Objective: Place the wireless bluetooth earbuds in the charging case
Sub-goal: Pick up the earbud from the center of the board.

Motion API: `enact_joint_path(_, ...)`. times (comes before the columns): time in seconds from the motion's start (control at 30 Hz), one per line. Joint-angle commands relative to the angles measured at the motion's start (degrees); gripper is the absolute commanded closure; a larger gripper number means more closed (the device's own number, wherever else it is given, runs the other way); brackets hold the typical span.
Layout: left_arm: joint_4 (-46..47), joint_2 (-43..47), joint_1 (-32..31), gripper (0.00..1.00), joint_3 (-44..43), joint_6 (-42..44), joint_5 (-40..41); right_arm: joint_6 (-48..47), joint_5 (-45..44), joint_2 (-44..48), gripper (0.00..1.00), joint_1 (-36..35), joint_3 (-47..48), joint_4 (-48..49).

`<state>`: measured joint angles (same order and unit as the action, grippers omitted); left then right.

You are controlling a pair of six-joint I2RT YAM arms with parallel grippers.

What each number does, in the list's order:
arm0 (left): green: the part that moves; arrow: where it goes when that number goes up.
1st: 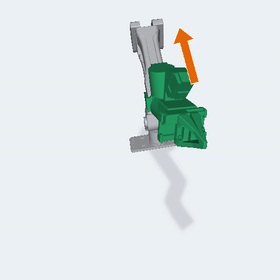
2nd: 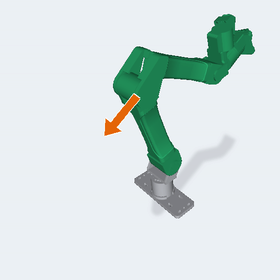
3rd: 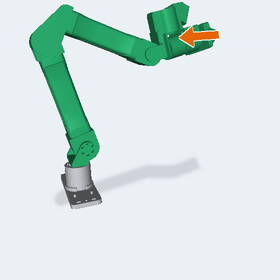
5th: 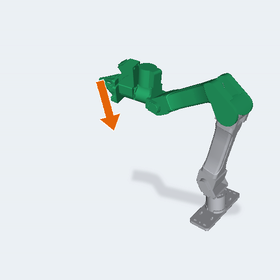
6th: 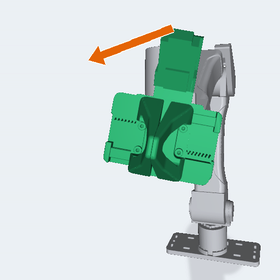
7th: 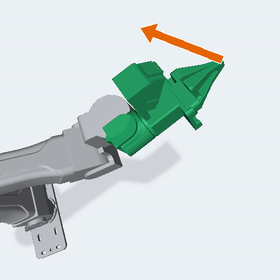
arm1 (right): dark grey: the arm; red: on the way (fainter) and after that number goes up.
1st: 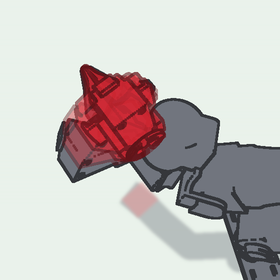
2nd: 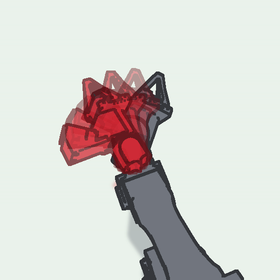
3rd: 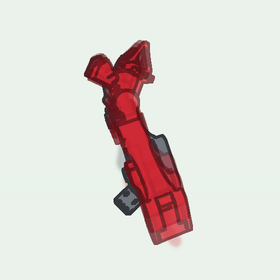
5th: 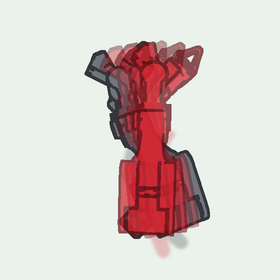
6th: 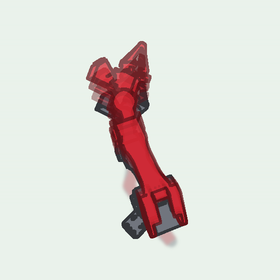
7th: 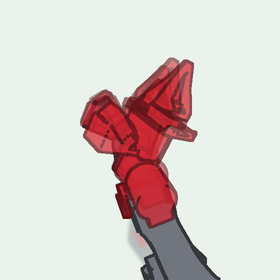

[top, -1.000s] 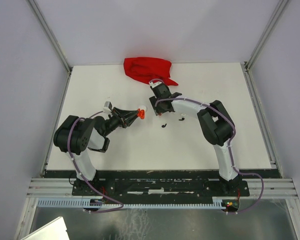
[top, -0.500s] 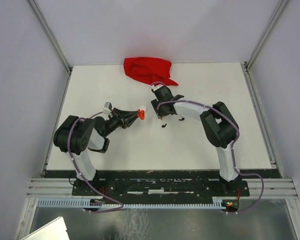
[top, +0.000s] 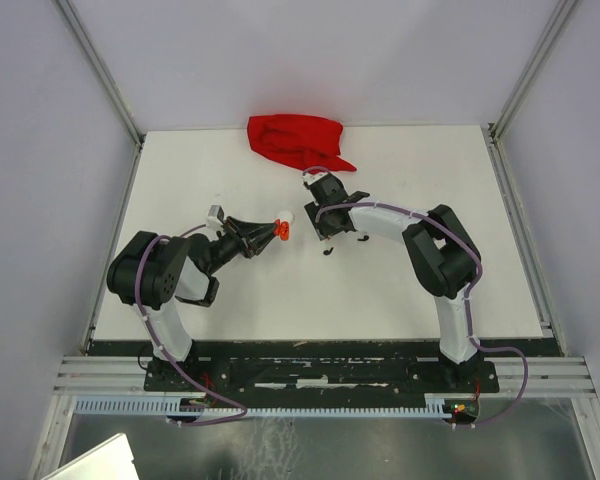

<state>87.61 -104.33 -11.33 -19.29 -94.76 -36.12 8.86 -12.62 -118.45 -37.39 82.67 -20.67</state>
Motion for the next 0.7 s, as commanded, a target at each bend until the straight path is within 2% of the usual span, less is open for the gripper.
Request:
enact_joint_path(0.0,11.5,1.5,0.2,0.97,0.3,2.0,-0.3,0.3,1.8,2.1,0.41,-0.3,1.0,-1.4)
enact_joint_path(0.67,11.5,1.3,0.2,0.97,0.1,2.0,-0.4,8.1,4.3,-1.9,0.5,0.5,5.0,-3.6)
